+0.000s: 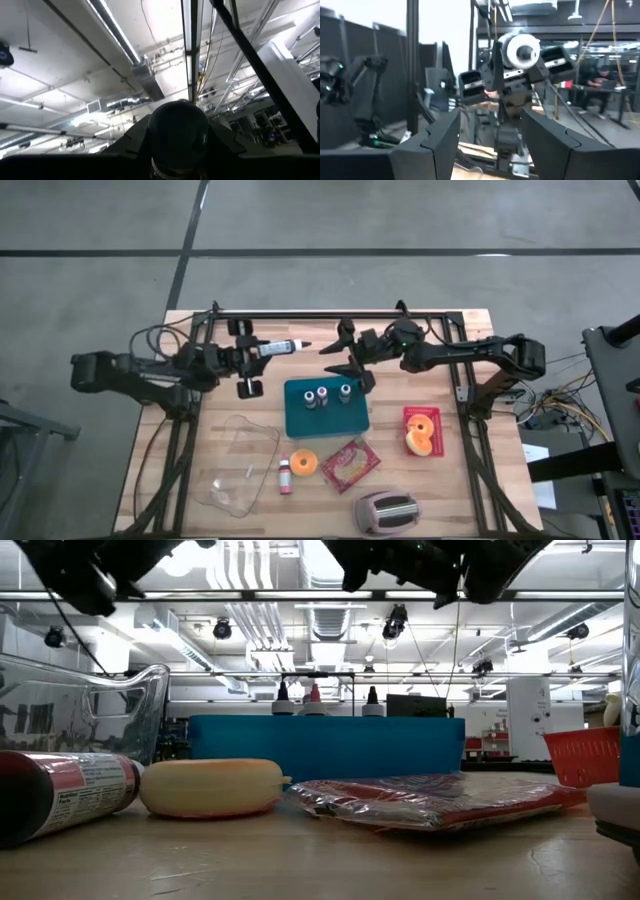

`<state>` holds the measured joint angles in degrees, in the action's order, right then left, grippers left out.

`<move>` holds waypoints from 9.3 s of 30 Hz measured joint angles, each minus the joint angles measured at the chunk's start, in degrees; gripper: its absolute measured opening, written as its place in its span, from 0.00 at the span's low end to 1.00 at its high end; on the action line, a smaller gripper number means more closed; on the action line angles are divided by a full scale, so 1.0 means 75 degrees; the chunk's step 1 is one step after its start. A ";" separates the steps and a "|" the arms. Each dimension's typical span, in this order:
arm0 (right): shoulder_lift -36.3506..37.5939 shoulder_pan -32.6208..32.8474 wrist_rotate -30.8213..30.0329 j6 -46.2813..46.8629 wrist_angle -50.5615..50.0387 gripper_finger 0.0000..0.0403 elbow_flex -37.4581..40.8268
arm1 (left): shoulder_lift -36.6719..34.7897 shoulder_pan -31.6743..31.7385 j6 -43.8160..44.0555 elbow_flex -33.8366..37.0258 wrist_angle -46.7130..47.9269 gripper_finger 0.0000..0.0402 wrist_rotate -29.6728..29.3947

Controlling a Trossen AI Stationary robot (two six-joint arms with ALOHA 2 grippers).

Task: Pick & Place Food Item
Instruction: Put the black food coloring bottle into the blue bin

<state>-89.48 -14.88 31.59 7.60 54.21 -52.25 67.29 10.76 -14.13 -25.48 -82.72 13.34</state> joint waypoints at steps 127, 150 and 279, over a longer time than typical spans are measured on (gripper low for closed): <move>0.0380 -0.0504 0.0567 -0.0992 -0.1531 0.35 -0.0592 | 0.2106 0.0472 0.0606 -0.1314 0.0097 0.31 0.0288; 0.0398 -0.0504 0.0545 -0.1157 -0.2545 0.27 -0.1145 | 0.2094 0.0513 0.0667 -0.1314 0.0068 0.31 0.0229; -0.1329 0.1603 -0.2920 -0.1747 -1.6083 0.27 -0.4351 | -0.1301 0.0513 0.1346 0.2405 0.1958 0.81 -0.0909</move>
<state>-99.45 -2.85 9.69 -5.51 -66.41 -84.88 57.54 14.61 -4.03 -7.44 -68.04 6.52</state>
